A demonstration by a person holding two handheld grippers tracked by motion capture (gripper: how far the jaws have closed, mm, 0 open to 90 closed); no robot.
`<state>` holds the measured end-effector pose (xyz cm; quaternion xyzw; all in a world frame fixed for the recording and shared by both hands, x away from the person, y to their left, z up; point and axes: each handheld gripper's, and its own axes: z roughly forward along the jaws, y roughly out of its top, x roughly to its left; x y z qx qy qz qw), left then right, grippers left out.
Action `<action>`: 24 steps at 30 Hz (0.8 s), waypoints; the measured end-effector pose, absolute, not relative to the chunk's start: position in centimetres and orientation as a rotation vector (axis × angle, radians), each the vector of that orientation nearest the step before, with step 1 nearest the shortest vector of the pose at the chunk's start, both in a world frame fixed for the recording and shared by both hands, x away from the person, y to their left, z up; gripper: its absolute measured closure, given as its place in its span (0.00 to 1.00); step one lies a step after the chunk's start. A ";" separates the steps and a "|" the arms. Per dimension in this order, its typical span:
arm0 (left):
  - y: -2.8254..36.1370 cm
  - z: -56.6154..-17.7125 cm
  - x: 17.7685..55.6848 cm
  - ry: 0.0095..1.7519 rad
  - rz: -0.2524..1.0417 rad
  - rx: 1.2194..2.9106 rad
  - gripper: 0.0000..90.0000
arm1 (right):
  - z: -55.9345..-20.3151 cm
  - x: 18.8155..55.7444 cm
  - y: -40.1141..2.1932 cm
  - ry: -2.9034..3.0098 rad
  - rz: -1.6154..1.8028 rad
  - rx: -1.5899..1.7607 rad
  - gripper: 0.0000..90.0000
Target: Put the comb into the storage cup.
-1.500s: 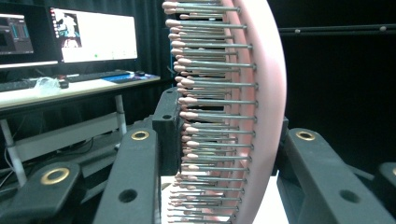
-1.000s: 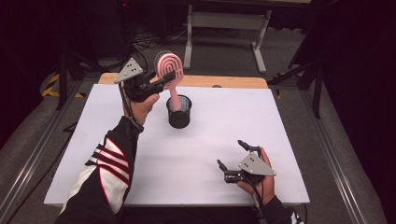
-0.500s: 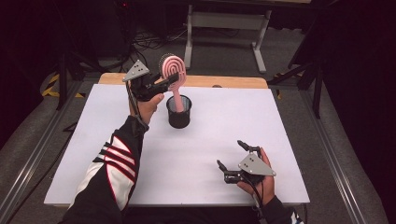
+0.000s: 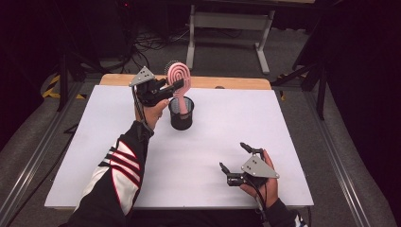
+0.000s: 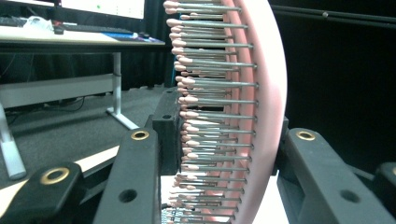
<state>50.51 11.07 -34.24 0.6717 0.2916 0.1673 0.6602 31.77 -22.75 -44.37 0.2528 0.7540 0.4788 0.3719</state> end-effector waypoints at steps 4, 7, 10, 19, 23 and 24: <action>11.0 -34.6 50.6 0.669 0.372 1.515 0.70 | -44.4 31.7 -22.7 1.936 1.226 0.646 0.08; 11.0 -34.8 50.7 0.673 0.364 1.515 0.70 | -44.4 31.8 -22.7 1.938 1.225 0.647 0.08; 10.9 -35.1 50.8 0.681 0.362 1.515 0.70 | -44.4 31.8 -22.7 1.940 1.224 0.646 0.08; 10.9 -36.3 51.0 0.711 0.343 1.513 0.70 | -44.5 31.8 -22.7 1.947 1.220 0.642 0.08; 10.8 -36.9 51.2 0.723 0.334 1.515 0.69 | -44.5 31.8 -22.7 1.950 1.217 0.642 0.08; 10.8 -37.0 51.2 0.724 0.336 1.517 0.69 | -44.5 31.8 -22.6 1.952 1.217 0.642 0.08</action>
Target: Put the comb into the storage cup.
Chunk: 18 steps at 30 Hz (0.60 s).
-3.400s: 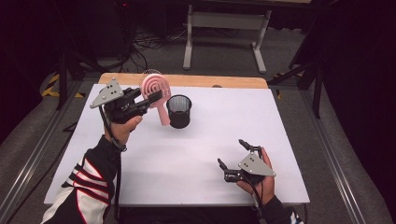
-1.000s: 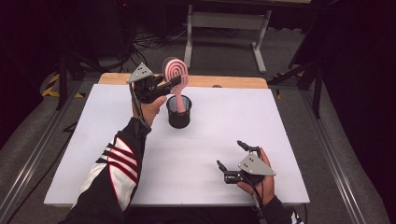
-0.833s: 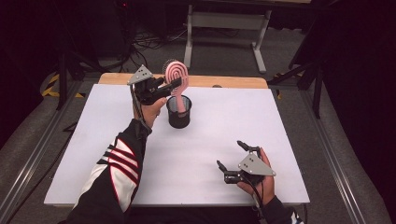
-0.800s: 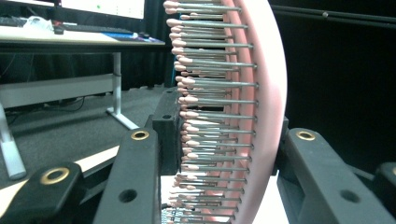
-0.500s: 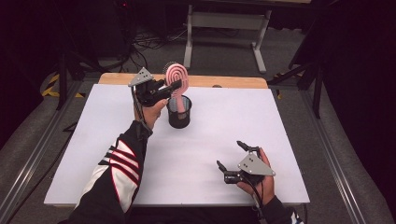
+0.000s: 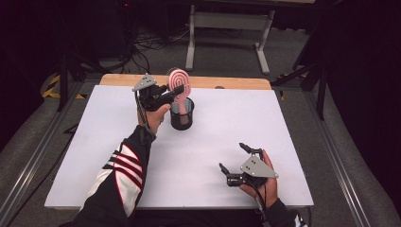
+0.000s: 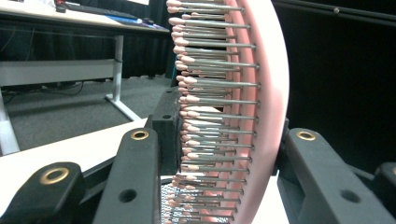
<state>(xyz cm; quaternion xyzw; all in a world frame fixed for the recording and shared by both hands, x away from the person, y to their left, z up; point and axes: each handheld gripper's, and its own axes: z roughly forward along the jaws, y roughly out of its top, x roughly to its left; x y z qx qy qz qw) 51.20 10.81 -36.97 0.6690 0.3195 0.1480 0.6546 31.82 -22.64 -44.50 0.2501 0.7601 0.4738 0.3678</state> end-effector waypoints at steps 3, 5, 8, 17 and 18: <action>10.8 -37.2 51.2 0.728 0.332 1.517 0.69 | -44.5 31.8 -22.6 1.953 1.216 0.640 0.08; 10.7 -37.4 51.3 0.731 0.328 1.520 0.69 | -44.5 31.8 -22.6 1.954 1.214 0.640 0.08; 10.6 -37.7 51.3 0.736 0.325 1.522 0.69 | -44.5 31.8 -22.6 1.955 1.212 0.639 0.08; 10.6 -38.3 51.4 0.746 0.319 1.530 0.69 | -44.6 31.9 -22.6 1.959 1.209 0.638 0.08; 10.6 -38.3 51.4 0.746 0.314 1.527 0.69 | -44.6 31.9 -22.6 1.958 1.210 0.639 0.08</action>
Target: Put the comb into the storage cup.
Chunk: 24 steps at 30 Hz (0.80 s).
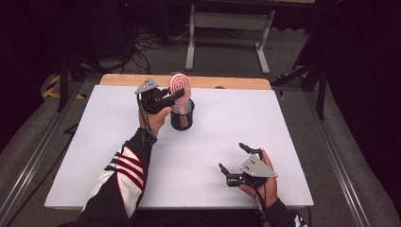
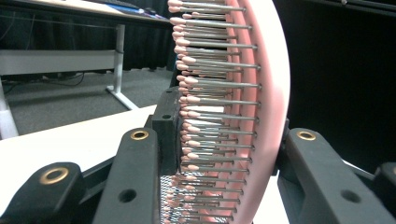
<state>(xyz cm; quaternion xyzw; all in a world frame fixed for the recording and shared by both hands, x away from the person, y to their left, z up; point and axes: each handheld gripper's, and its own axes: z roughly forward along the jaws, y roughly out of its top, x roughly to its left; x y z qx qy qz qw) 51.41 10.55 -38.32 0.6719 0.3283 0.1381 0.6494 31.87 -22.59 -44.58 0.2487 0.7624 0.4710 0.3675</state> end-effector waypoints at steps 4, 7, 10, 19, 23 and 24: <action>10.5 -38.3 51.4 0.744 0.316 1.529 0.69 | -44.6 31.9 -22.6 1.961 1.208 0.638 0.08; 10.5 -38.3 51.3 0.741 0.318 1.528 0.69 | -44.6 31.9 -22.5 1.963 1.205 0.636 0.08; 10.5 -38.4 51.3 0.739 0.321 1.530 0.69 | -44.6 31.9 -22.5 1.964 1.204 0.632 0.08; 11.0 -38.7 51.6 0.752 0.307 1.509 0.69 | -44.6 31.8 -22.5 1.962 1.204 0.631 0.08; 11.4 -38.8 51.7 0.773 0.321 1.506 0.69 | -44.6 31.9 -22.6 1.954 1.207 0.640 0.08; 11.4 -38.8 51.7 0.773 0.321 1.506 0.69 | -44.6 31.9 -22.6 1.954 1.207 0.640 0.08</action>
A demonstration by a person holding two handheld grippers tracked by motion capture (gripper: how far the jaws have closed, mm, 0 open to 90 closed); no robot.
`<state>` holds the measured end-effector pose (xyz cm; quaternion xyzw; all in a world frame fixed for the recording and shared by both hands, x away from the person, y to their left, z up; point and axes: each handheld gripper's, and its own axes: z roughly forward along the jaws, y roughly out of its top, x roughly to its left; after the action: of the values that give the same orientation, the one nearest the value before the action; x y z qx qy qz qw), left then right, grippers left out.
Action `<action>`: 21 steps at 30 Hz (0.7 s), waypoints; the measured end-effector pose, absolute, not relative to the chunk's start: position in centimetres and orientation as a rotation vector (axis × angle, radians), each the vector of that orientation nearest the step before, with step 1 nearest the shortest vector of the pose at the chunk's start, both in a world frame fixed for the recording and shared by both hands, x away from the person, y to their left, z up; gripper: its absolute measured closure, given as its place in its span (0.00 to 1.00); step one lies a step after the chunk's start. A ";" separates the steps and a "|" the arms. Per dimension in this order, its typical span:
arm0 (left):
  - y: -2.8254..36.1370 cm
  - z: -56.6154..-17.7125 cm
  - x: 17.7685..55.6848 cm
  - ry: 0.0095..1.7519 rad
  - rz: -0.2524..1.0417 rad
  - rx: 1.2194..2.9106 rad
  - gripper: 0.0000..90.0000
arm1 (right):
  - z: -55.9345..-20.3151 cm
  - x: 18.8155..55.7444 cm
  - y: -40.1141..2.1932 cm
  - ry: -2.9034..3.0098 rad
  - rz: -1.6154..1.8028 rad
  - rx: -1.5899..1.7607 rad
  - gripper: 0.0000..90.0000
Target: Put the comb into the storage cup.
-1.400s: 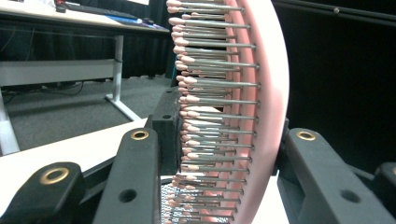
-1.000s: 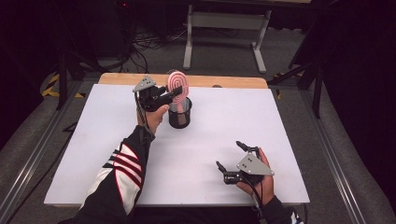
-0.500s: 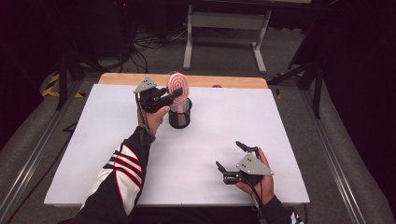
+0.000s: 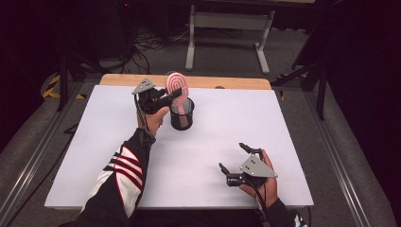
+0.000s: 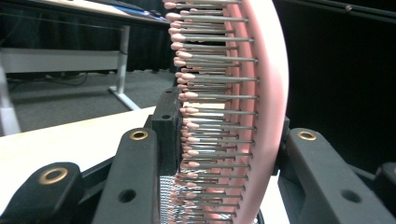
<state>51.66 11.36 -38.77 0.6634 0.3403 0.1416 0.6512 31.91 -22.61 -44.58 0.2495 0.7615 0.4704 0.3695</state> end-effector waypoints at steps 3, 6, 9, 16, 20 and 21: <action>11.6 -39.0 51.7 0.790 0.330 1.496 0.69 | -44.6 31.9 -22.6 1.956 1.205 0.637 0.08; 11.8 -39.0 51.7 0.794 0.333 1.499 0.69 | -44.6 31.9 -22.6 1.958 1.204 0.636 0.08; 12.0 -39.1 51.7 0.800 0.343 1.501 0.68 | -44.6 31.9 -22.6 1.958 1.204 0.636 0.08; 12.7 -39.6 51.9 0.827 0.373 1.521 0.67 | -44.5 31.8 -22.6 1.953 1.204 0.634 0.08; 13.1 -39.9 52.1 0.847 0.380 1.531 0.66 | -44.5 31.9 -22.7 1.951 1.205 0.641 0.08; 13.1 -39.9 52.1 0.851 0.379 1.532 0.66 | -44.5 31.9 -22.6 1.952 1.206 0.640 0.08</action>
<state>52.07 13.13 -39.90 0.6674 0.3709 0.1649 0.6244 31.87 -22.64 -44.53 0.2494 0.7611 0.4701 0.3708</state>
